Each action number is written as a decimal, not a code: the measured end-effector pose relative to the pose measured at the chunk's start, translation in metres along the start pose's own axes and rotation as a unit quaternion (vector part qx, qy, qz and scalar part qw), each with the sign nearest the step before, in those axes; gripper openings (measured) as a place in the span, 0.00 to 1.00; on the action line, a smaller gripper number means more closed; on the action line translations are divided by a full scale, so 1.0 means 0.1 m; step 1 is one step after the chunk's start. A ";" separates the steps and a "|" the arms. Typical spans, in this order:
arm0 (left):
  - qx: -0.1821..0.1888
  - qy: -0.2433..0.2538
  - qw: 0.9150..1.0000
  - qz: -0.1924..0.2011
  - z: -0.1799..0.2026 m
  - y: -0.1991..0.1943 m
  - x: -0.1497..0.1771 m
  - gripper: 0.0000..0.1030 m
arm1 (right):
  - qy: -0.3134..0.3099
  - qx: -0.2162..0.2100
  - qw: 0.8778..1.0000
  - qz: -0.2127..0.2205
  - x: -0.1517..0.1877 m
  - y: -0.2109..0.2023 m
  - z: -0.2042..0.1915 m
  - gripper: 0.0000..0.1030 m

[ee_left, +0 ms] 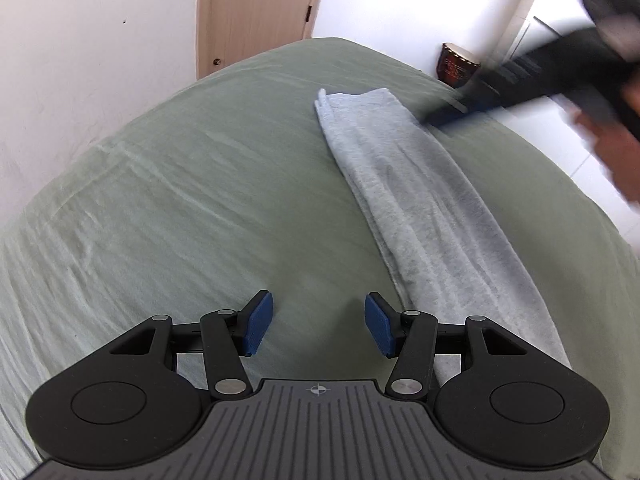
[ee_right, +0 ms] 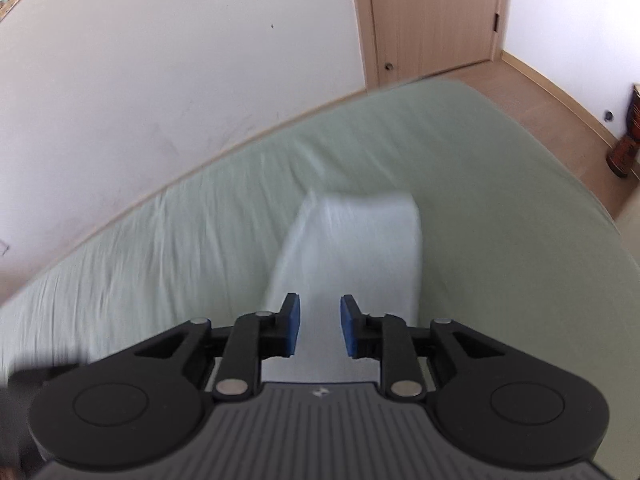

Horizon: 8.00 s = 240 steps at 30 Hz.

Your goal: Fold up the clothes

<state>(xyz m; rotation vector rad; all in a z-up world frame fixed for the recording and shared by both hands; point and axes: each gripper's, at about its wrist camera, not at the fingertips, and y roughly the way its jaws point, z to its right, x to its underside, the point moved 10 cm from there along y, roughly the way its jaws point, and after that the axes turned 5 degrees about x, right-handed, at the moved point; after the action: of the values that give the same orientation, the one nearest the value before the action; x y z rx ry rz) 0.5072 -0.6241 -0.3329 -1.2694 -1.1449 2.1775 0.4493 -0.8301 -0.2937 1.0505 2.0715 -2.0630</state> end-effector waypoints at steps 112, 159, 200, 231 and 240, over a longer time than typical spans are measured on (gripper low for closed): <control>0.029 0.007 0.995 -0.095 -0.01 1.36 -1.41 0.35 | 0.052 -0.009 0.998 -0.039 -1.00 1.27 0.44 0.68; 0.020 0.212 0.976 -0.037 1.70 -0.82 0.47 0.05 | -0.090 -0.202 0.974 0.052 1.39 -1.50 -0.37 0.03; 0.066 0.242 0.949 -0.192 2.35 -1.10 2.11 0.35 | -0.188 -0.128 0.974 0.019 3.08 -1.93 -0.53 0.63; 0.027 0.208 0.963 -0.170 2.14 -1.29 2.10 0.35 | -0.284 -0.159 0.945 -0.035 3.41 -1.83 -0.65 0.08; 0.020 0.203 0.964 -0.169 2.02 -1.33 2.12 0.35 | -0.318 -0.167 0.932 -0.056 3.88 -1.86 -0.80 0.35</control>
<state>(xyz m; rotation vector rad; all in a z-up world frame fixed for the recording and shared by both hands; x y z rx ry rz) 0.2141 -0.4993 -0.2894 -1.3120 -1.0492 1.5946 0.0957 -0.5719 -0.3054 0.1738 2.0310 -1.6789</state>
